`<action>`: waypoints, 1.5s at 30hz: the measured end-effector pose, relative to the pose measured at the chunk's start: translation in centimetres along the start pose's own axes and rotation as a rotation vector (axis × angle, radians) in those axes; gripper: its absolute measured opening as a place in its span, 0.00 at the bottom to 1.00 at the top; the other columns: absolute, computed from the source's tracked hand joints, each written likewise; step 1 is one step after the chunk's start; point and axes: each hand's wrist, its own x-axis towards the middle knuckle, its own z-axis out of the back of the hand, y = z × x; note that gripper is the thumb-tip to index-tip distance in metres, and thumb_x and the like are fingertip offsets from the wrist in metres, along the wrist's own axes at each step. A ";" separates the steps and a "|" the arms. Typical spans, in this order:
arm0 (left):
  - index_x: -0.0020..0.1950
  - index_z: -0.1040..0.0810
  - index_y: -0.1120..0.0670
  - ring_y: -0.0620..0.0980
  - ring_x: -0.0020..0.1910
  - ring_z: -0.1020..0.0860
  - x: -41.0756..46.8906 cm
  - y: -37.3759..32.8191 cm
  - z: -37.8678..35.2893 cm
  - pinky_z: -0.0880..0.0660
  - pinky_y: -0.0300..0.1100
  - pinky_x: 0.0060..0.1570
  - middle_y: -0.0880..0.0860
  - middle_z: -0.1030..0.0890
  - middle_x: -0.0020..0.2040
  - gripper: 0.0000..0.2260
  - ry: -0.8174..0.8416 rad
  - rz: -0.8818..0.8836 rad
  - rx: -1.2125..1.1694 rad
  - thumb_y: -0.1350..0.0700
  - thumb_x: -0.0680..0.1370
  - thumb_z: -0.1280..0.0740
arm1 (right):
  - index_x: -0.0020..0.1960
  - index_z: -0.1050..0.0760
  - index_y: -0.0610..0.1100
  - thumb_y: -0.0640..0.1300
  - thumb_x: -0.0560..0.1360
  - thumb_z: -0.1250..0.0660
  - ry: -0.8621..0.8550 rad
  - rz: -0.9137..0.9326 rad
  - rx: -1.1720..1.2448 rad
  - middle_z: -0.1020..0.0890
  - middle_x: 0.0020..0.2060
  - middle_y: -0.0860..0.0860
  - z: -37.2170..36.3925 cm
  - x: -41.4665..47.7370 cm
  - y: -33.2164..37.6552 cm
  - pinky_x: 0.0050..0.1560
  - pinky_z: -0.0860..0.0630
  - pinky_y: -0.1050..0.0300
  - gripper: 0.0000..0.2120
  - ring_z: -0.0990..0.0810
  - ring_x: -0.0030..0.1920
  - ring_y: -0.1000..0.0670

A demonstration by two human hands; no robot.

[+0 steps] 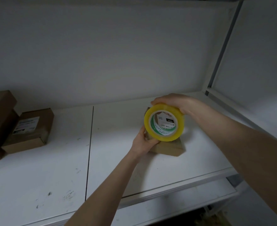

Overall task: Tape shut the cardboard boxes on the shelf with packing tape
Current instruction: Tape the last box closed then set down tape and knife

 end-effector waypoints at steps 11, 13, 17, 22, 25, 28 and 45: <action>0.66 0.26 0.45 0.48 0.53 0.21 0.2 0.0 0.1 0.22 0.51 0.54 0.46 0.19 0.54 0.26 -0.119 -0.054 -0.035 0.51 0.67 0.31 | 0.39 0.20 0.47 0.58 0.69 0.28 -0.106 -0.001 -0.027 0.16 0.36 0.47 2.0 -0.6 0.7 0.50 0.20 0.50 0.14 0.19 0.37 0.46; 0.70 0.27 0.47 0.49 0.54 0.21 0.6 -0.2 0.1 0.22 0.50 0.55 0.49 0.19 0.55 0.26 -0.126 -0.045 -0.016 0.54 0.72 0.30 | 0.39 0.21 0.47 0.58 0.69 0.28 -0.112 -0.004 -0.038 0.16 0.37 0.47 2.0 -0.7 0.9 0.49 0.21 0.51 0.14 0.19 0.37 0.46; 0.71 0.29 0.51 0.52 0.54 0.20 1.6 -0.8 0.0 0.22 0.50 0.56 0.53 0.19 0.57 0.25 -0.129 -0.033 0.022 0.57 0.74 0.30 | 0.39 0.22 0.47 0.57 0.71 0.29 -0.146 0.006 -0.082 0.18 0.34 0.48 2.0 -1.1 1.6 0.38 0.25 0.57 0.14 0.21 0.33 0.48; 0.72 0.30 0.51 0.54 0.57 0.21 2.1 -1.3 0.1 0.24 0.51 0.58 0.54 0.20 0.59 0.25 -0.122 -0.006 0.016 0.58 0.75 0.31 | 0.39 0.23 0.47 0.58 0.71 0.30 -0.178 0.011 -0.158 0.20 0.33 0.50 2.3 -1.5 2.6 0.34 0.28 0.60 0.15 0.22 0.32 0.49; 0.72 0.30 0.51 0.54 0.57 0.21 2.5 -1.4 0.3 0.23 0.51 0.58 0.54 0.20 0.59 0.25 -0.099 -0.010 0.028 0.58 0.75 0.31 | 0.39 0.23 0.47 0.58 0.71 0.29 -0.178 0.002 -0.129 0.19 0.34 0.49 2.3 -1.4 2.7 0.38 0.26 0.57 0.14 0.21 0.34 0.48; 0.72 0.31 0.51 0.55 0.56 0.21 2.6 -1.8 0.7 0.23 0.48 0.56 0.52 0.20 0.55 0.26 -0.084 -0.026 0.031 0.60 0.75 0.31 | 0.39 0.22 0.47 0.57 0.71 0.29 -0.177 0.004 -0.098 0.18 0.36 0.48 2.7 -1.5 2.7 0.48 0.22 0.53 0.13 0.20 0.37 0.47; 0.68 0.28 0.45 0.54 0.53 0.21 4.3 -1.0 0.7 0.22 0.55 0.54 0.53 0.22 0.58 0.29 -0.272 0.018 0.105 0.36 0.69 0.39 | 0.41 0.22 0.47 0.56 0.71 0.29 -0.147 -0.087 -0.028 0.17 0.40 0.47 3.2 -1.2 1.0 0.50 0.22 0.51 0.12 0.20 0.39 0.46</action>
